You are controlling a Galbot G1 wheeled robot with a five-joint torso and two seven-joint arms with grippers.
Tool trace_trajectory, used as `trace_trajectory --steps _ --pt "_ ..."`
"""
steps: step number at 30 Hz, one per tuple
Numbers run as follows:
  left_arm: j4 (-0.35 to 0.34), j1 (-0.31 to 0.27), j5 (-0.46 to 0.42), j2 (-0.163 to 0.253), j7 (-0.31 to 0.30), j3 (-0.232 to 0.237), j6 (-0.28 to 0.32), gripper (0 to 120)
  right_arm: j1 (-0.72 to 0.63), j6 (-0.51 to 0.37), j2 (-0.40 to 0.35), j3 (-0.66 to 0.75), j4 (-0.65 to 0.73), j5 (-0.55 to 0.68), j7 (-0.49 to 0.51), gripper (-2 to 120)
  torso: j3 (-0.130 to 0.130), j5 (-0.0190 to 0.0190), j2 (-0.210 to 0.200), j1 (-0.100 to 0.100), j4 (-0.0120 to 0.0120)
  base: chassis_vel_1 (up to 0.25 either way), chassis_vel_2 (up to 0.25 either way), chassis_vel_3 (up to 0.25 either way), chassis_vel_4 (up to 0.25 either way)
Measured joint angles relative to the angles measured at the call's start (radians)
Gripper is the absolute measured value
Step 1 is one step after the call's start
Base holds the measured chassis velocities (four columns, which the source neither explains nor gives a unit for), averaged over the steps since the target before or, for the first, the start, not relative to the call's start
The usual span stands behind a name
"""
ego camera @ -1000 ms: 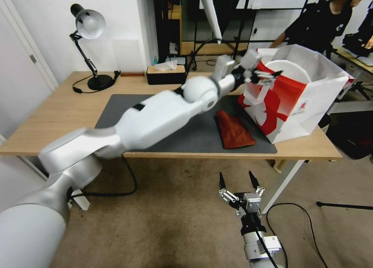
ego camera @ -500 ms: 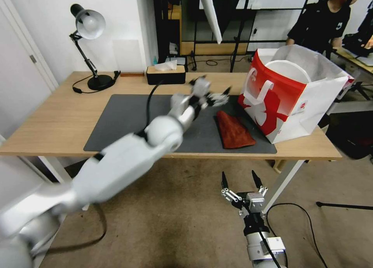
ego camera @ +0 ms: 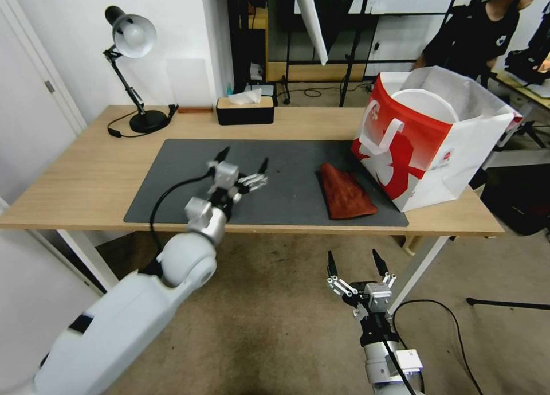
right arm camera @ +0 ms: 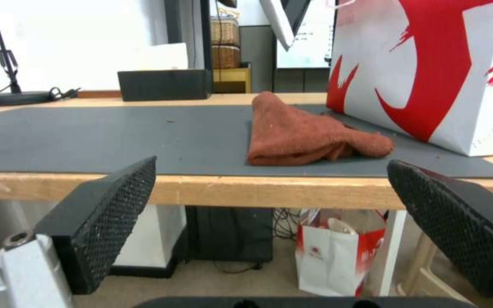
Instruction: Sweep shrimp from table into container with towel, then put container into takeout bag.
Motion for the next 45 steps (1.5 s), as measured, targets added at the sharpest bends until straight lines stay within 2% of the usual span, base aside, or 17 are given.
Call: trace_trajectory --steps 2,3,4,6,7,8,11,12,15,17,19,20,23,30,45 --pt "-0.014 0.128 0.054 -0.013 0.000 -0.078 -0.046 100 0.003 0.001 0.001 0.000 0.005 0.004 0.000 100 0.000 -0.0001 0.000 0.000 0.0001 0.000 0.000 0.000 0.000" --pt "-0.019 0.170 0.068 -0.017 -0.002 -0.096 -0.062 100 0.003 0.002 0.000 0.000 0.007 0.005 0.000 100 0.000 0.0000 0.000 0.000 0.0002 0.000 0.000 0.000 0.000" --pt "-0.019 0.170 0.068 -0.017 -0.002 -0.096 -0.062 100 0.003 0.002 0.000 0.000 0.007 0.005 0.000 100 0.000 0.0000 0.000 0.000 0.0002 0.000 0.000 0.000 0.000" --pt "-0.036 0.281 0.110 -0.039 -0.007 -0.148 -0.105 100 0.007 0.006 -0.004 0.003 0.010 0.011 -0.003 100 0.000 -0.0001 0.000 0.000 0.0004 0.000 0.000 0.000 0.000" --pt "-0.041 0.311 0.127 -0.050 -0.010 -0.165 -0.118 100 0.008 0.008 -0.005 0.003 0.011 0.012 -0.004 100 0.000 0.0001 0.000 0.000 0.0003 0.000 0.000 0.000 0.000" --pt "-0.041 0.311 0.127 -0.050 -0.010 -0.165 -0.118 100 0.008 0.008 -0.005 0.003 0.011 0.012 -0.004 100 0.000 0.0001 0.000 0.000 0.0003 0.000 0.000 0.000 0.000" --pt "-0.053 0.429 0.194 -0.107 -0.013 -0.237 -0.192 100 0.014 0.009 -0.010 0.004 0.019 0.019 -0.006 100 0.000 0.0001 0.000 0.000 0.0001 0.000 0.000 0.000 0.000" --pt "-0.053 0.429 0.194 -0.107 -0.013 -0.237 -0.192 100 0.014 0.009 -0.010 0.004 0.019 0.019 -0.006 100 0.000 0.0001 0.000 0.000 0.0001 0.000 0.000 0.000 0.000" --pt "-0.060 0.506 0.230 -0.144 -0.013 -0.279 -0.242 100 0.016 0.006 -0.013 0.005 0.028 0.025 -0.004 100 0.000 0.0001 0.000 0.000 0.0000 0.000 0.000 0.000 0.000" --pt "-0.062 0.520 0.236 -0.151 -0.013 -0.285 -0.249 100 0.017 0.005 -0.014 0.006 0.030 0.026 -0.003 100 0.000 0.0000 0.000 0.000 0.0001 0.000 0.000 0.000 0.000" --pt "-0.065 0.580 0.250 -0.175 -0.001 -0.309 -0.275 100 0.020 -0.002 -0.018 0.010 0.035 0.034 0.001 100 0.000 0.0001 0.000 0.000 0.0001 0.000 0.000 0.000 0.000" --pt "-0.065 0.580 0.250 -0.175 -0.001 -0.309 -0.275 100 0.020 -0.002 -0.018 0.010 0.035 0.034 0.001 100 0.000 0.0001 0.000 0.000 0.0001 0.000 0.000 0.000 0.000" --pt "-0.055 0.640 0.249 -0.189 0.040 -0.332 -0.316 100 0.024 -0.009 -0.021 0.011 0.041 0.044 0.002 100 0.000 0.0002 0.000 0.000 0.0002 0.000 0.000 0.000 0.000" --pt "-0.022 0.673 0.248 -0.193 0.071 -0.352 -0.368 100 0.026 -0.016 -0.019 0.008 0.045 0.046 0.003 100 0.000 0.0000 0.000 0.000 0.0001 0.000 0.000 0.000 0.000" --pt "-0.009 0.667 0.248 -0.192 0.073 -0.355 -0.380 100 0.025 -0.018 -0.017 0.007 0.046 0.048 0.003 100 0.000 0.0000 0.000 0.000 0.0001 0.000 0.000 0.000 0.000"
